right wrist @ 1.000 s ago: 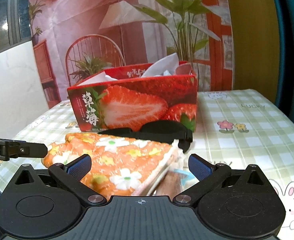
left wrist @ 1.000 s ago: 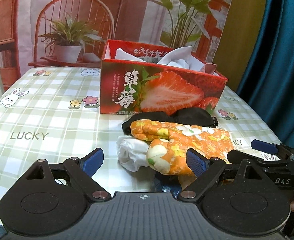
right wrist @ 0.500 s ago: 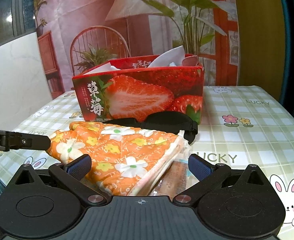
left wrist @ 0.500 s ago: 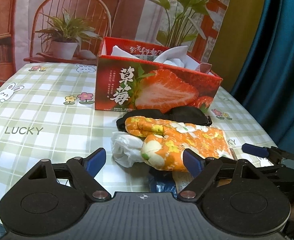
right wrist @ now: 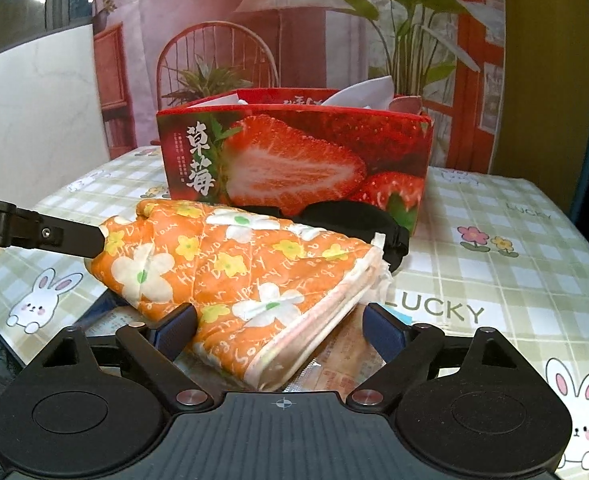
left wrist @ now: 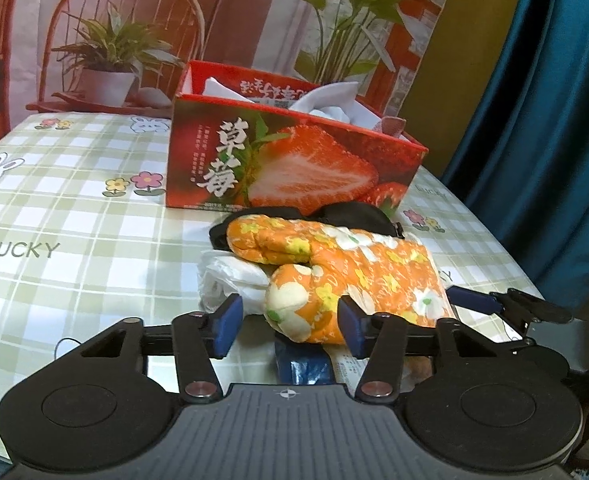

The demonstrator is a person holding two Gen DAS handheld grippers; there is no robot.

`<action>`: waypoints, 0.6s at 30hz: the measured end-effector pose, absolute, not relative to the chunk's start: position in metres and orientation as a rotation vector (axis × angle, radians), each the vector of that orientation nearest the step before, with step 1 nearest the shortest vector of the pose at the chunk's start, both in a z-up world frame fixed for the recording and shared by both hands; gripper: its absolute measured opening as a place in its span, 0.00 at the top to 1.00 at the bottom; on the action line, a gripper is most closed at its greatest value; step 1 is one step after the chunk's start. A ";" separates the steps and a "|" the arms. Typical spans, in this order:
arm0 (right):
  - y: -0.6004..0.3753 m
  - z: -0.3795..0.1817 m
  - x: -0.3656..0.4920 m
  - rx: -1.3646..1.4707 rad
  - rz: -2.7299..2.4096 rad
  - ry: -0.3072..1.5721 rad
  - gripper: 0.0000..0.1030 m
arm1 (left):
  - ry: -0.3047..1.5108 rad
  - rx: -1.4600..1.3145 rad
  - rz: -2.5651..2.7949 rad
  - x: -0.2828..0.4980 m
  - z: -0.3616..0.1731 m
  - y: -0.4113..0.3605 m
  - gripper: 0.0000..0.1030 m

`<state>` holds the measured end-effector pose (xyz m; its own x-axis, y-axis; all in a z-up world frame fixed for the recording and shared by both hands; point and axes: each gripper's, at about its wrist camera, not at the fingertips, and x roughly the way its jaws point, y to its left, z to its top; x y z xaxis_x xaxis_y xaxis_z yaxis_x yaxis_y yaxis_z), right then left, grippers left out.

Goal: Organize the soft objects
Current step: 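Reach both tools to the orange floral oven mitt and close the left tool on it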

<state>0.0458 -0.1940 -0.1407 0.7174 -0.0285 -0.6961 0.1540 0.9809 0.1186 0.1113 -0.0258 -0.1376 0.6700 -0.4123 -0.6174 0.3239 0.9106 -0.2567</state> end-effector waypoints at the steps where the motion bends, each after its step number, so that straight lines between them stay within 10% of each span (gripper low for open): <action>1: -0.194 -0.141 0.045 0.168 -0.100 0.762 0.19 | 0.727 -0.128 -0.421 0.111 -0.138 -0.027 0.48; 13: -0.194 -0.139 0.042 0.174 -0.074 0.751 0.30 | 0.742 -0.157 -0.446 0.131 -0.146 -0.037 0.50; 18: -0.195 -0.139 0.043 0.182 -0.076 0.750 0.31 | 0.705 -0.138 -0.437 0.123 -0.143 -0.034 0.68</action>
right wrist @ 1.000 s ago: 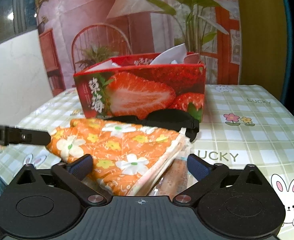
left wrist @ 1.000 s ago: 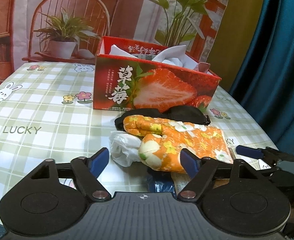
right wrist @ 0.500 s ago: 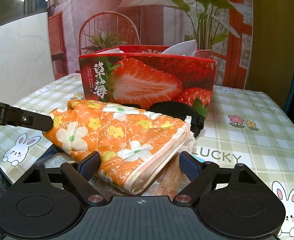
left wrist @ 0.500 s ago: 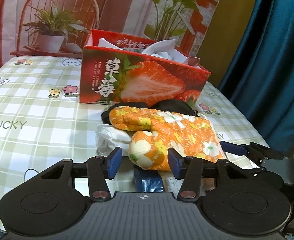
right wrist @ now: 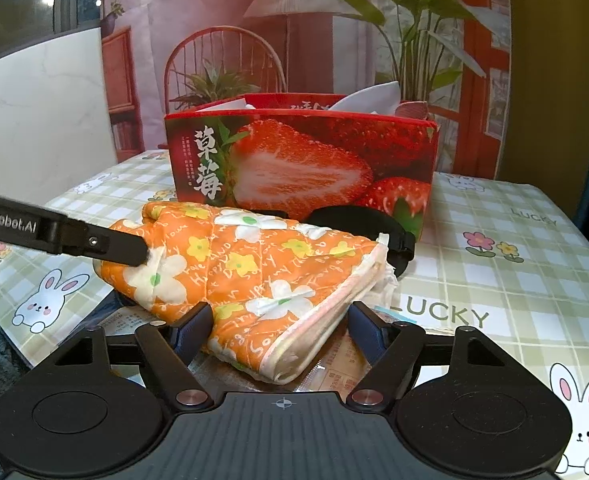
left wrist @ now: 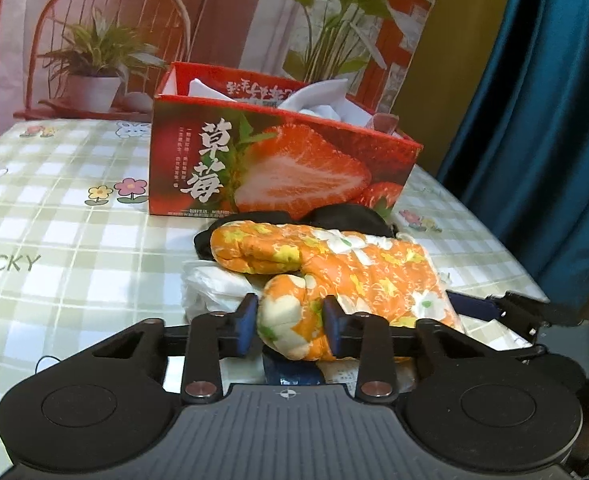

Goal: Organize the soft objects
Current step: 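Reach both tools to the orange floral oven mitt and close the left tool on it, then lift the oven mitt with the left tool while the right tool grips its cuff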

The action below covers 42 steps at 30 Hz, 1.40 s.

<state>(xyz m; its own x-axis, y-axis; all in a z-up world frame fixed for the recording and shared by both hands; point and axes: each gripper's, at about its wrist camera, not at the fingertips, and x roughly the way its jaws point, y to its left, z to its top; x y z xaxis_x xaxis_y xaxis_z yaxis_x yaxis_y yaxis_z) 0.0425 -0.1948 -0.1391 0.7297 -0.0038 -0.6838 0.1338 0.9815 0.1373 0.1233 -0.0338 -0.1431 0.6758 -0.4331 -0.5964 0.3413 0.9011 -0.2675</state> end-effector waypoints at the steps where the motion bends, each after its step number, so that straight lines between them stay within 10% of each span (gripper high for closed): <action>1: -0.195 -0.139 0.043 0.186 -0.077 0.749 0.31 | 0.701 -0.154 -0.441 0.122 -0.142 -0.031 0.71; 23: -0.203 -0.140 0.041 0.248 -0.081 0.734 0.35 | 0.776 -0.131 -0.470 0.122 -0.160 -0.030 0.73; 42: -0.205 -0.131 0.036 0.251 -0.079 0.669 0.88 | 0.752 -0.100 -0.470 0.119 -0.159 -0.033 0.74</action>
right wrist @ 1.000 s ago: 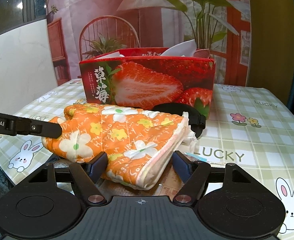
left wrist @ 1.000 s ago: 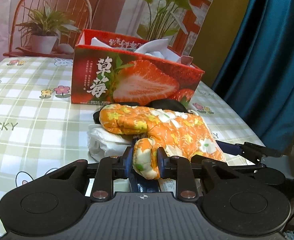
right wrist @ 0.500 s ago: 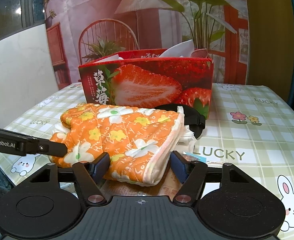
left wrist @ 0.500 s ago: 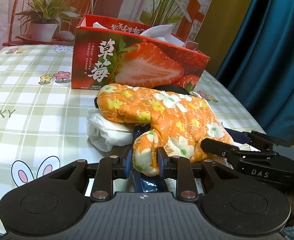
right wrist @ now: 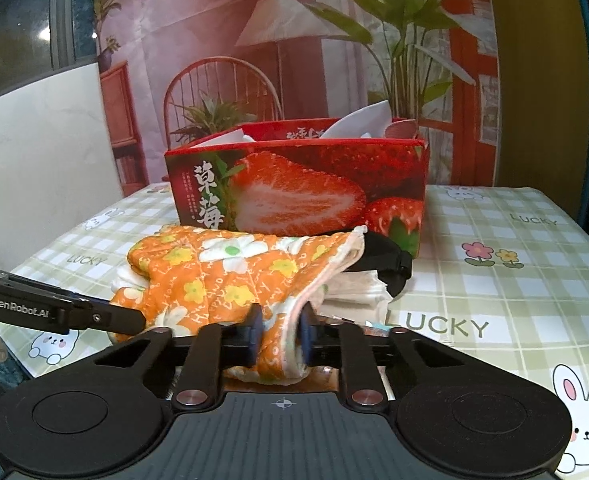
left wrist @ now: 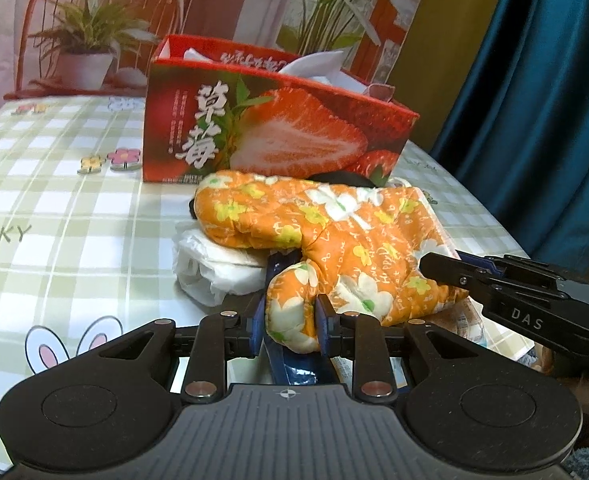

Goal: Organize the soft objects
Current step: 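Lift the oven mitt with the left tool while the right tool grips its cuff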

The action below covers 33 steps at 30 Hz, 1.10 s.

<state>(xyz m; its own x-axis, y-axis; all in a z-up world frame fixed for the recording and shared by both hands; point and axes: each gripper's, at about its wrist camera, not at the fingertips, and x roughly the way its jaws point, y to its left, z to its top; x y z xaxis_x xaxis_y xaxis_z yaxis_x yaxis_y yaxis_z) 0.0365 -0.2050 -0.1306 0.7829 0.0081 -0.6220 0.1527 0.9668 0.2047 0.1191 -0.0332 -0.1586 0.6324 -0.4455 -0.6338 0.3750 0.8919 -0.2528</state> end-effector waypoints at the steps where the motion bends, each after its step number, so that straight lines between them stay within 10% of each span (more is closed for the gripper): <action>1: -0.205 -0.131 0.036 0.251 -0.081 0.668 0.89 | 0.740 -0.092 -0.471 0.118 -0.157 -0.034 0.75; 33: -0.217 -0.064 0.063 0.131 -0.007 0.467 0.93 | 0.427 -0.046 -0.488 0.125 -0.069 -0.031 0.78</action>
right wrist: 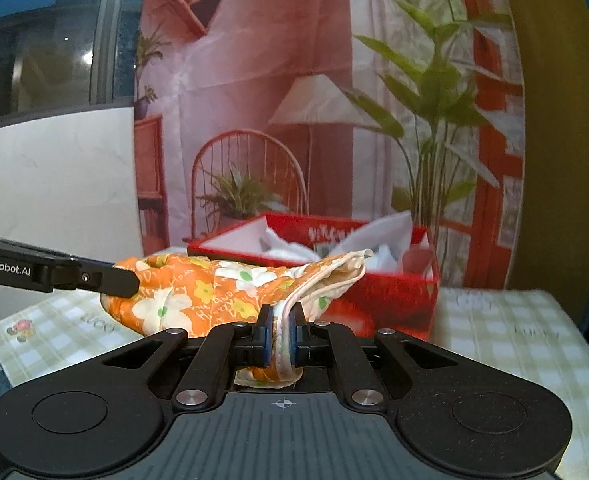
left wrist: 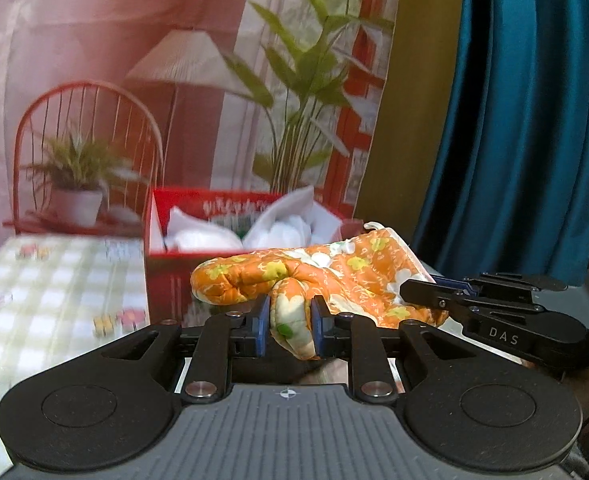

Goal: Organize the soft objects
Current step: 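Lift the oven mitt with the left tool while the right tool grips its cuff, then lower the oven mitt into the red box and open both tools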

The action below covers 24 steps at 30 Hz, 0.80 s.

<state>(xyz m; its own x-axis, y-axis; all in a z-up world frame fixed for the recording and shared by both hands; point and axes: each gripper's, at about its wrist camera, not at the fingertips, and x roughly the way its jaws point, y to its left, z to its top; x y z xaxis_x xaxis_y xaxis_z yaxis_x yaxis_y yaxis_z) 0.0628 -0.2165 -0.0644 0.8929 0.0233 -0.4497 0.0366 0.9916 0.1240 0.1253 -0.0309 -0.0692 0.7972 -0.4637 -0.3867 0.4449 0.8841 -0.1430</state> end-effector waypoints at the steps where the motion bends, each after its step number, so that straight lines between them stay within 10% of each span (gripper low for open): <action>1: -0.218 -0.061 0.067 0.126 -0.003 0.462 0.93 | 0.420 -0.042 -0.487 0.130 -0.066 -0.032 0.78; 24: -0.279 -0.064 0.247 0.068 -0.048 0.569 0.93 | 0.527 -0.046 -0.387 0.302 -0.047 -0.049 0.78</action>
